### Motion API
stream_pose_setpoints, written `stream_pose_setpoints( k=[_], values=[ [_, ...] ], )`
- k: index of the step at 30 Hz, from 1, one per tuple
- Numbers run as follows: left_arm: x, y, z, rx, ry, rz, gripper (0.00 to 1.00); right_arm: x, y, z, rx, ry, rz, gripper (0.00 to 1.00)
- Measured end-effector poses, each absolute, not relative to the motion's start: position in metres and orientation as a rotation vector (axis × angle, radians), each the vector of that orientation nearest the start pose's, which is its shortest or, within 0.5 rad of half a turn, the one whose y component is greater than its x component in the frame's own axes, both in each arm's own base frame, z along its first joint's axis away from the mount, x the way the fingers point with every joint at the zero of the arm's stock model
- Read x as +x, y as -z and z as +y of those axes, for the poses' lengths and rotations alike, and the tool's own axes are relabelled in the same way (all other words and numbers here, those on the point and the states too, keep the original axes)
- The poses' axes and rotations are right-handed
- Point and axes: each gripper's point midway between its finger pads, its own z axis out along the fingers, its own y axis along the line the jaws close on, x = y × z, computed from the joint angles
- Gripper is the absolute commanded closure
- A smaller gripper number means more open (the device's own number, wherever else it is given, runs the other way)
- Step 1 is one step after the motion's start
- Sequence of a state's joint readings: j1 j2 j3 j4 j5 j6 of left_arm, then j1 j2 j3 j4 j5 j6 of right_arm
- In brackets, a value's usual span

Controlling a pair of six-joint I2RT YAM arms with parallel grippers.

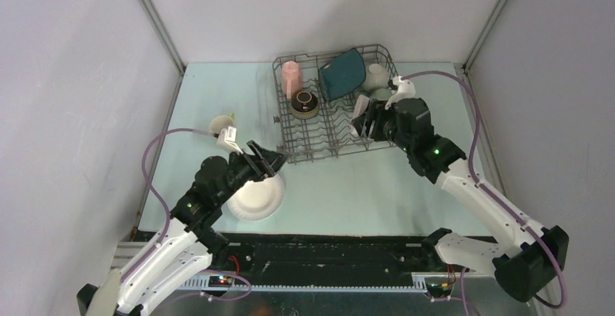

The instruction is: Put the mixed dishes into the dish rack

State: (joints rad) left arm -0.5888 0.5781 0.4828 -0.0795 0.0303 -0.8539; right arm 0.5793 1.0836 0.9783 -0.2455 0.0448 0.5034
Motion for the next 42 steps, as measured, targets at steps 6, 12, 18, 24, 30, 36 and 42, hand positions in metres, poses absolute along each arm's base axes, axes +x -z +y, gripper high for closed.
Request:
stream_pose_setpoints(
  k=[6, 12, 18, 24, 30, 36, 42],
  values=[
    [0.217, -0.214, -0.187, -0.195, 1.008, 1.897, 0.20, 0.336, -0.246, 0.177, -0.087, -0.295, 2.123, 1.00],
    [0.217, -0.206, -0.186, -0.194, 0.985, 1.926, 0.20, 0.371, -0.202, 0.167, -0.159, 0.023, 2.303, 1.00],
    [0.217, -0.195, -0.183, -0.199, 0.948, 1.968, 0.20, 0.394, -0.174, 0.145, -0.211, 0.373, 2.405, 1.00],
    [0.217, -0.190, -0.172, -0.207, 0.878, 1.974, 0.20, 0.408, -0.152, 0.127, -0.276, 0.602, 2.444, 0.99],
    [0.218, -0.188, -0.160, -0.219, 0.810, 1.967, 0.20, 0.419, -0.118, 0.110, -0.329, 0.747, 2.504, 0.98],
    [0.217, -0.189, -0.155, -0.202, 0.769, 1.971, 0.16, 0.421, -0.075, 0.100, -0.393, 0.837, 2.594, 0.52],
    [0.218, -0.191, -0.145, -0.210, 0.707, 1.965, 0.13, 0.423, -0.065, 0.094, -0.392, 0.846, 2.634, 0.06]
  ],
)
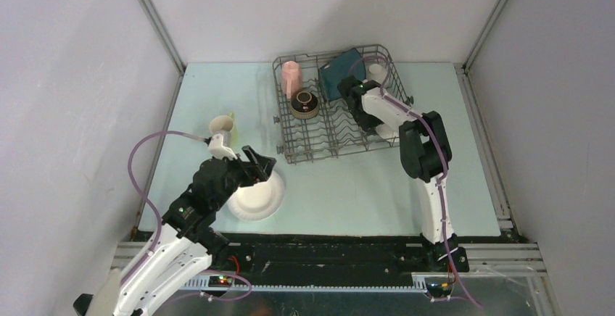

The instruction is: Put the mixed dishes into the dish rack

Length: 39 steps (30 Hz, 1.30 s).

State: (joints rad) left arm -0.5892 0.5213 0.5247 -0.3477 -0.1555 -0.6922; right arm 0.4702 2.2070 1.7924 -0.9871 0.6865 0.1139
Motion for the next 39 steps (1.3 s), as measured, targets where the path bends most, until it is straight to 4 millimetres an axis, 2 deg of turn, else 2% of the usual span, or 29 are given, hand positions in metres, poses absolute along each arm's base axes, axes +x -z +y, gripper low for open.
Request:
stream_pose_setpoints(
  k=[2, 7, 11, 15, 20, 23, 25, 28, 33, 39],
  values=[
    [0.219, -0.191, -0.139, -0.225, 0.675, 1.965, 0.13, 0.424, -0.064, 0.097, -0.380, 0.814, 2.641, 0.01],
    [0.222, -0.185, -0.120, -0.289, 0.556, 1.979, 0.07, 0.422, -0.076, 0.103, -0.349, 0.705, 2.641, 0.01],
    [0.222, -0.173, -0.102, -0.352, 0.448, 2.005, 0.03, 0.423, -0.106, 0.112, -0.309, 0.594, 2.592, 0.01],
    [0.220, -0.165, -0.086, -0.427, 0.373, 2.011, 0.07, 0.417, -0.144, 0.122, -0.283, 0.495, 2.510, 0.00],
    [0.215, -0.147, -0.062, -0.589, 0.306, 2.002, 0.12, 0.390, -0.187, 0.151, -0.303, 0.297, 2.393, 0.00],
    [0.204, -0.127, -0.047, -0.709, 0.252, 2.023, 0.09, 0.362, -0.208, 0.176, -0.359, 0.135, 2.312, 0.00],
    [0.198, -0.117, -0.042, -0.775, 0.226, 2.036, 0.02, 0.344, -0.220, 0.193, -0.396, 0.015, 2.263, 0.01],
    [0.189, -0.101, -0.035, -0.867, 0.184, 2.060, 0.00, 0.328, -0.235, 0.201, -0.389, -0.123, 2.216, 0.01],
    [0.178, -0.077, -0.028, -0.971, 0.122, 2.102, 0.00, 0.317, -0.249, 0.204, -0.351, -0.276, 2.177, 0.01],
    [0.169, -0.046, -0.031, -1.030, 0.117, 2.148, 0.00, 0.308, -0.242, 0.207, -0.346, -0.366, 2.197, 0.01]
  ],
)
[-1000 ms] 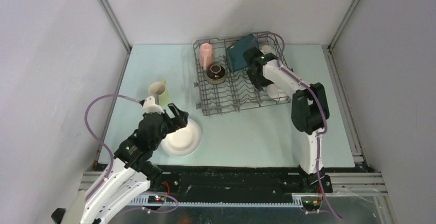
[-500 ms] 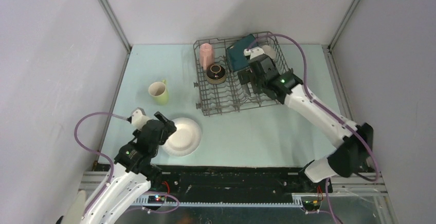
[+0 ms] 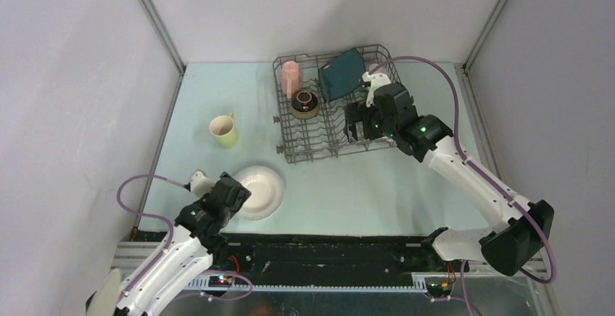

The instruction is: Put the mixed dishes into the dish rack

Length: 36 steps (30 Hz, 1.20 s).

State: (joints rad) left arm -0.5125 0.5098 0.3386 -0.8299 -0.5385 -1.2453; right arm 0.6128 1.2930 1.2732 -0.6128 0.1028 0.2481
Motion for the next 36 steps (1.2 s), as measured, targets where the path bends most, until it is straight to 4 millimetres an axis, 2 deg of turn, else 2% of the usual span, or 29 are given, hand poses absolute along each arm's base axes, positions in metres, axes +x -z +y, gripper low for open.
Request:
stream_pose_setpoints(
  k=[3, 8, 11, 12, 13, 14, 16, 18, 20, 26, 30, 33, 36],
  values=[
    [0.165, -0.029, -0.035, -1.051, 0.137, 2.179, 0.06, 0.305, -0.236, 0.206, -0.344, -0.395, 2.216, 0.02],
    [0.179, -0.028, -0.048, -1.089, 0.241, 2.135, 0.23, 0.299, -0.236, 0.203, -0.339, -0.438, 2.215, 0.02],
    [0.189, -0.027, -0.057, -1.133, 0.333, 2.081, 0.40, 0.296, -0.242, 0.203, -0.340, -0.468, 2.198, 0.03],
    [0.192, -0.026, -0.061, -1.147, 0.372, 2.063, 0.53, 0.295, -0.244, 0.202, -0.339, -0.474, 2.192, 0.03],
    [0.193, -0.025, -0.063, -1.160, 0.399, 2.050, 0.60, 0.294, -0.246, 0.201, -0.339, -0.484, 2.184, 0.03],
    [0.194, -0.023, -0.066, -1.171, 0.433, 2.040, 0.75, 0.292, -0.248, 0.200, -0.338, -0.492, 2.179, 0.03],
    [0.192, -0.020, -0.067, -1.193, 0.458, 2.035, 0.90, 0.289, -0.251, 0.199, -0.338, -0.506, 2.169, 0.02],
    [0.195, -0.029, -0.070, -1.212, 0.512, 1.998, 0.98, 0.288, -0.253, 0.198, -0.338, -0.519, 2.161, 0.02],
    [0.203, -0.051, -0.073, -1.224, 0.593, 1.918, 1.00, 0.287, -0.253, 0.198, -0.340, -0.530, 2.158, 0.02],
    [0.188, -0.062, -0.051, -1.207, 0.504, 1.893, 1.00, 0.279, -0.243, 0.204, -0.363, -0.589, 2.183, 0.02],
    [0.173, -0.079, -0.031, -1.170, 0.388, 1.908, 1.00, 0.272, -0.244, 0.215, -0.391, -0.676, 2.184, 0.03],
    [0.168, -0.109, -0.021, -1.112, 0.357, 1.883, 1.00, 0.266, -0.250, 0.226, -0.415, -0.770, 2.167, 0.04],
    [0.169, -0.142, -0.019, -1.040, 0.392, 1.838, 1.00, 0.259, -0.257, 0.237, -0.433, -0.866, 2.152, 0.04]
  ],
)
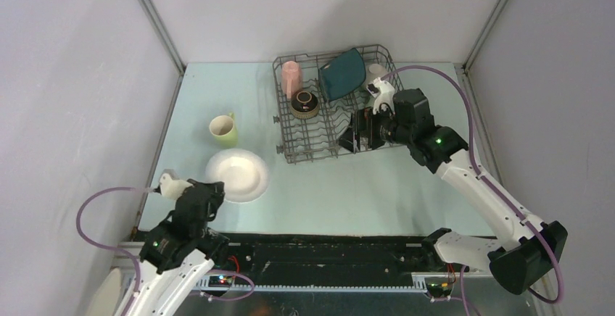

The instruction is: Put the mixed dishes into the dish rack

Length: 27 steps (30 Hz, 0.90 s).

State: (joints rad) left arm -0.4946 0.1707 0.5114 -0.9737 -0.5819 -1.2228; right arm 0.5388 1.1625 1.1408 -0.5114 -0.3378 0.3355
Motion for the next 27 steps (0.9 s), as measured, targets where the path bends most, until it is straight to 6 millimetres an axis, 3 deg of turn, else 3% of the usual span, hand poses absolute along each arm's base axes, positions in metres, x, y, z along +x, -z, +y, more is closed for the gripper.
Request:
stream_pose_setpoints(
  k=[5, 12, 18, 27],
  values=[
    [0.172, -0.183, -0.024, -0.891, 0.470, 1.780, 1.00, 0.247, -0.267, 0.258, -0.451, -1.031, 2.117, 0.06],
    [0.185, -0.230, -0.074, -0.600, 0.762, 1.679, 1.00, 0.223, -0.267, 0.303, -0.520, -1.220, 2.112, 0.09],
    [0.193, -0.243, -0.113, -0.439, 0.915, 1.699, 1.00, 0.213, -0.270, 0.329, -0.543, -1.319, 2.099, 0.18],
    [0.189, -0.264, -0.140, -0.305, 1.066, 1.645, 1.00, 0.216, -0.263, 0.348, -0.520, -1.371, 2.113, 0.29]
  ],
)
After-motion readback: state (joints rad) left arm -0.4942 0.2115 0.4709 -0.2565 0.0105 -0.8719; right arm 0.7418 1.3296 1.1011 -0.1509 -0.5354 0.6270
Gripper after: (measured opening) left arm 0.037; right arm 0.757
